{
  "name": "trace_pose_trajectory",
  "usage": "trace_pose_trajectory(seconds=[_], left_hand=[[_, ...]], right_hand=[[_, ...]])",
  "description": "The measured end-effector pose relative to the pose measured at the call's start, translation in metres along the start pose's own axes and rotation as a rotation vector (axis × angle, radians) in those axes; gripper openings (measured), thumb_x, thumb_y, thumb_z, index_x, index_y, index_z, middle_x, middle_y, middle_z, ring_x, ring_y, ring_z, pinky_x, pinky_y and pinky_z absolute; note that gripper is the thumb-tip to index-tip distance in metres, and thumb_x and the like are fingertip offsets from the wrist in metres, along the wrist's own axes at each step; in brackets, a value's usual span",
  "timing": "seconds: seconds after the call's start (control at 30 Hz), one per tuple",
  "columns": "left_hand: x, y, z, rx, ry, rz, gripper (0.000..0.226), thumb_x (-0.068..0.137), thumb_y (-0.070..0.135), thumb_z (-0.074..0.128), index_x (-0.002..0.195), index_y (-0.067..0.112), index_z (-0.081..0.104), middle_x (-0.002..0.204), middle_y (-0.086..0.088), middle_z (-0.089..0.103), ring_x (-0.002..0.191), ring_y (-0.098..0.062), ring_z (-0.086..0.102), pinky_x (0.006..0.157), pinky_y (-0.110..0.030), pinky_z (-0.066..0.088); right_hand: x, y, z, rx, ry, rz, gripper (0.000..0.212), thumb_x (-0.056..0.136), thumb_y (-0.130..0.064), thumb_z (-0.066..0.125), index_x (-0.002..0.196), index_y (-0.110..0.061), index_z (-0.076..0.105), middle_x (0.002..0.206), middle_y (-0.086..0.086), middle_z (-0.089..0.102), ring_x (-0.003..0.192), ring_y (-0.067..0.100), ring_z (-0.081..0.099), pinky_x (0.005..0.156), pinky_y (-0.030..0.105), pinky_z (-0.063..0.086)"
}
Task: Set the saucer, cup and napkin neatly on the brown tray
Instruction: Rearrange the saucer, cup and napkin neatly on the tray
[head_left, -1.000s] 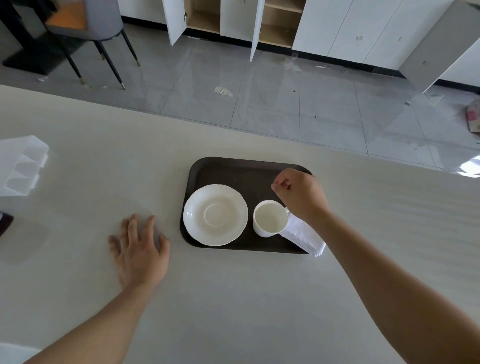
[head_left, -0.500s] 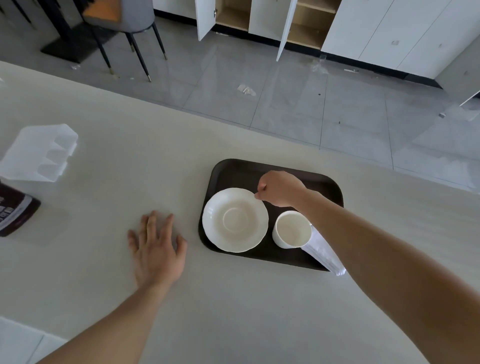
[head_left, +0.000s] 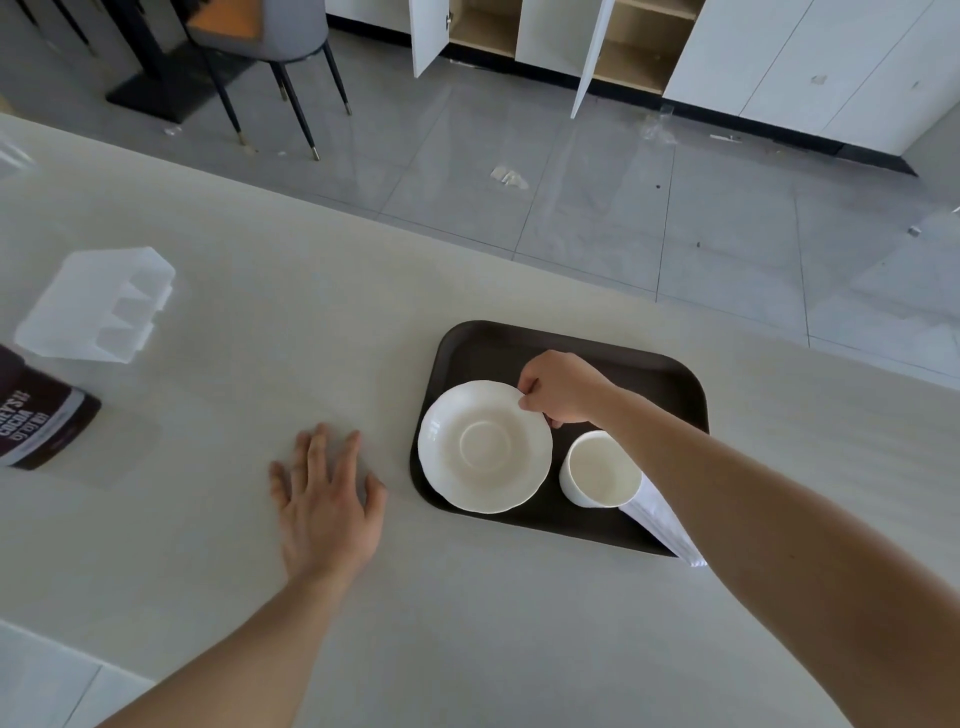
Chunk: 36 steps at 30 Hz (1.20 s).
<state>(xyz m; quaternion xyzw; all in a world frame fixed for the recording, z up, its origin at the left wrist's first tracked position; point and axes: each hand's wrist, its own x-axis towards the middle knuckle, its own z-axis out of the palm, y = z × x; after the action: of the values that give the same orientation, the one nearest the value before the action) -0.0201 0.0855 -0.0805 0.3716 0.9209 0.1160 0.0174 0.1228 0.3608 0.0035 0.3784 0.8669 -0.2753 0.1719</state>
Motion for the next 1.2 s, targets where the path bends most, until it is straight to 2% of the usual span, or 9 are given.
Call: trace_pose_trajectory(seconds=[0.3,0.57,0.97,1.2], left_hand=[[0.000,0.000,0.000,0.019,-0.026,-0.006,0.057,0.087,0.038,0.039,0.141,0.021,0.047,0.154,-0.013,0.037,0.148,-0.032,0.024,0.120,-0.057,0.012],[0.000,-0.001,0.001,0.027,-0.023,-0.001,0.059,0.087,0.039,0.037,0.142,0.021,0.046,0.155,-0.014,0.038,0.147,-0.033,0.026,0.119,-0.057,0.013],[0.001,0.000,0.000,0.032,-0.033,-0.010,0.059,0.086,0.039,0.037,0.142,0.022,0.046,0.155,-0.013,0.037,0.147,-0.032,0.026,0.120,-0.056,0.012],[0.000,0.001,-0.002,0.033,-0.035,-0.007,0.060,0.087,0.040,0.036,0.143,0.022,0.046,0.155,-0.013,0.038,0.147,-0.033,0.026,0.120,-0.056,0.013]], right_hand=[[0.011,0.013,0.000,0.164,0.116,0.093,0.012,0.093,-0.014,0.063,0.096,-0.016,0.073,0.080,0.006,0.078,0.053,0.013,0.073,0.071,0.029,0.059],[0.021,0.020,-0.002,0.370,0.199,0.229,0.010,0.092,-0.010,0.063,0.093,-0.012,0.072,0.085,0.010,0.078,0.060,0.022,0.076,0.080,0.039,0.062],[0.027,0.020,-0.004,0.534,0.258,0.321,0.009,0.091,-0.008,0.061,0.086,-0.013,0.068,0.074,0.007,0.076,0.057,0.023,0.075,0.079,0.044,0.064],[0.027,0.019,-0.004,0.614,0.282,0.351,0.011,0.091,-0.005,0.060,0.086,-0.011,0.067,0.079,0.009,0.075,0.060,0.027,0.076,0.076,0.045,0.064]])
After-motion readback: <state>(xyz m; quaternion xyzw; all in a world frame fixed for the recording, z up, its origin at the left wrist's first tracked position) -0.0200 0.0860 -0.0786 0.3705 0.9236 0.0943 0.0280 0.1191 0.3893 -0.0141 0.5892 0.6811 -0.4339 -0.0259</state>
